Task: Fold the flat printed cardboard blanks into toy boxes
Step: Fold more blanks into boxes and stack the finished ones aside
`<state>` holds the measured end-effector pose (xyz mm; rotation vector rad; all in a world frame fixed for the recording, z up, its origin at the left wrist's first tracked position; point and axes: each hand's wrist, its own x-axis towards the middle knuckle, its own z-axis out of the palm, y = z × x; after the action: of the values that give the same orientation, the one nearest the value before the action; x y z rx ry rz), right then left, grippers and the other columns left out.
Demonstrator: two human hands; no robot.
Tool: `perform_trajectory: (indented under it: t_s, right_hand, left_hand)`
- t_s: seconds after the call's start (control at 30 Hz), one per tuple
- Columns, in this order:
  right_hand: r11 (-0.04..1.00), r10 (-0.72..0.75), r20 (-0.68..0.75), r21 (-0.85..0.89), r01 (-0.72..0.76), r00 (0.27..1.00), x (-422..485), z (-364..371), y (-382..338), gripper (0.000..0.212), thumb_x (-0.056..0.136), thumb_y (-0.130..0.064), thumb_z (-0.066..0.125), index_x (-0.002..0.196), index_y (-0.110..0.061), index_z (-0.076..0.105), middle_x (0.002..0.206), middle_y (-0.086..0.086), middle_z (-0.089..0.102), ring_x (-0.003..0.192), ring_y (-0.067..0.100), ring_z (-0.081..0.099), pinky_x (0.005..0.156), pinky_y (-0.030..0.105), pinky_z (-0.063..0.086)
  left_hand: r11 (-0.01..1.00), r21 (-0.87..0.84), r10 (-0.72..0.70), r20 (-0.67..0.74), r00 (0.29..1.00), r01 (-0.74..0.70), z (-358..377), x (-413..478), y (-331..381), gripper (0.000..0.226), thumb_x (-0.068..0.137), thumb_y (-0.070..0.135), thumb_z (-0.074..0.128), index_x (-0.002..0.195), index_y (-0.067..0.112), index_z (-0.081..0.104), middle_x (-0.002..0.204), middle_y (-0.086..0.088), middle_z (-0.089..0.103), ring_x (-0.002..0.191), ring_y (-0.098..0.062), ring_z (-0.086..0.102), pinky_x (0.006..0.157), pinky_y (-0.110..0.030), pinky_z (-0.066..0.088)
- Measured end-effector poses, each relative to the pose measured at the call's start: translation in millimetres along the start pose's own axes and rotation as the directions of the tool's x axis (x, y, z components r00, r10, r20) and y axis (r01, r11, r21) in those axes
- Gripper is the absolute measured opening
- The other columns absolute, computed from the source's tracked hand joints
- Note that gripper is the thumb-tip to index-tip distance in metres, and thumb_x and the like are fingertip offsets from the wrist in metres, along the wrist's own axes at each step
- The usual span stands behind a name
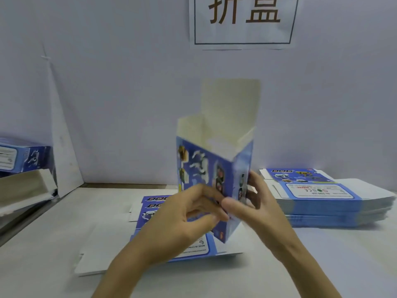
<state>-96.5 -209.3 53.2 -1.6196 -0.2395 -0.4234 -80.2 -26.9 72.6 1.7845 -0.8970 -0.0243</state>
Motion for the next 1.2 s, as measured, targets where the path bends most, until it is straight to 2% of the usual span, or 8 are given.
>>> perform_trajectory:
  t_s: [0.2, 0.4, 0.63, 0.8, 0.93, 1.0, 1.07, 1.2]
  right_hand:
    - [0.999, -0.005, -0.02, -0.039, 0.004, 1.0, 4.0, -6.9, 20.6, 0.053, 0.065, -0.023, 0.068, 0.114, -0.028, 0.048, 0.111, -0.006, 0.064, 0.11, 0.014, 0.062, 0.086, 0.027, 0.053]
    - [0.992, -0.048, -0.118, -0.124, 0.033, 0.992, 3.8, -7.0, 17.5, 0.073, 0.066, -0.043, 0.071, 0.129, -0.048, 0.035, 0.129, -0.019, 0.051, 0.121, -0.002, 0.05, 0.105, 0.029, 0.04]
    - [0.878, -0.24, -0.071, -0.441, 0.185, 0.968, -6.1, 14.5, 7.4, 0.12, 0.053, -0.075, 0.07, 0.138, -0.062, -0.013, 0.143, -0.04, 0.009, 0.133, -0.003, 0.031, 0.097, 0.012, 0.028]
    - [0.744, -0.381, -0.122, -0.629, 0.225, 0.917, -8.9, 30.3, 7.4, 0.126, 0.067, -0.049, 0.08, 0.143, -0.052, -0.02, 0.125, -0.03, 0.019, 0.11, 0.0, 0.042, 0.079, 0.02, 0.042]
    - [0.866, -0.291, -0.06, -0.44, 0.236, 0.955, -6.9, 16.1, 5.8, 0.118, 0.067, -0.031, 0.075, 0.143, -0.057, -0.01, 0.13, -0.031, 0.028, 0.12, -0.005, 0.041, 0.09, 0.006, 0.039]
    - [0.932, -0.232, 0.067, -0.27, 0.241, 0.97, -5.5, 5.1, 3.7, 0.115, 0.066, -0.016, 0.072, 0.142, -0.061, -0.002, 0.132, -0.029, 0.035, 0.123, 0.005, 0.048, 0.096, 0.012, 0.041]
    - [0.961, -0.223, 0.138, -0.138, 0.241, 0.965, -3.1, -3.6, 3.1, 0.112, 0.064, -0.006, 0.068, 0.142, -0.059, 0.007, 0.129, -0.029, 0.043, 0.119, 0.01, 0.055, 0.095, 0.02, 0.047]
    - [0.991, -0.127, 0.193, 0.074, 0.115, 0.973, -4.7, -13.1, 3.1, 0.092, 0.062, -0.004, 0.057, 0.131, -0.061, 0.037, 0.129, -0.02, 0.054, 0.111, 0.02, 0.063, 0.084, 0.037, 0.056]
  left_hand:
    - [0.976, 0.213, 0.018, -0.257, 0.966, 0.038, -10.5, 3.3, -8.9, 0.01, 0.091, 0.025, 0.059, 0.086, 0.028, 0.068, 0.088, 0.021, 0.07, 0.088, 0.0, 0.064, 0.074, -0.011, 0.049]
    - [0.961, 0.262, 0.066, -0.536, 0.842, 0.092, -29.4, 6.2, -20.9, 0.015, 0.09, 0.028, 0.06, 0.098, 0.039, 0.055, 0.107, 0.015, 0.058, 0.096, 0.008, 0.057, 0.074, -0.007, 0.044]
    - [0.944, 0.308, 0.018, -0.409, 0.912, 0.12, -18.2, 9.2, -27.9, 0.026, 0.091, 0.032, 0.058, 0.106, 0.05, 0.047, 0.119, 0.021, 0.048, 0.114, 0.003, 0.048, 0.093, -0.022, 0.042]
    - [0.983, 0.176, 0.076, -0.182, 0.98, -0.043, -13.9, 4.4, -15.5, 0.025, 0.098, 0.027, 0.044, 0.111, 0.04, 0.061, 0.111, 0.024, 0.064, 0.11, 0.004, 0.057, 0.089, -0.013, 0.047]
    - [0.976, 0.187, 0.168, -0.348, 0.922, -0.107, -19.0, 2.2, -6.9, 0.017, 0.088, 0.029, 0.049, 0.092, 0.03, 0.066, 0.087, 0.015, 0.071, 0.085, -0.004, 0.068, 0.071, -0.01, 0.048]
    - [0.966, 0.246, 0.209, -0.547, 0.811, -0.083, -23.1, 2.7, -7.7, 0.01, 0.087, 0.034, 0.055, 0.082, 0.027, 0.058, 0.072, 0.01, 0.066, 0.064, -0.007, 0.062, 0.059, -0.012, 0.046]
    - [0.981, 0.192, 0.157, -0.64, 0.753, -0.041, -26.1, 2.8, -9.4, 0.03, 0.088, 0.046, 0.062, 0.078, 0.019, 0.052, 0.065, -0.004, 0.057, 0.055, -0.015, 0.053, 0.051, -0.014, 0.044]
    - [0.995, -0.027, -0.093, -0.549, 0.83, 0.094, -21.7, 6.2, -9.1, 0.039, 0.083, 0.046, 0.053, 0.075, 0.008, 0.049, 0.055, -0.007, 0.047, 0.047, -0.013, 0.048, 0.043, -0.017, 0.045]
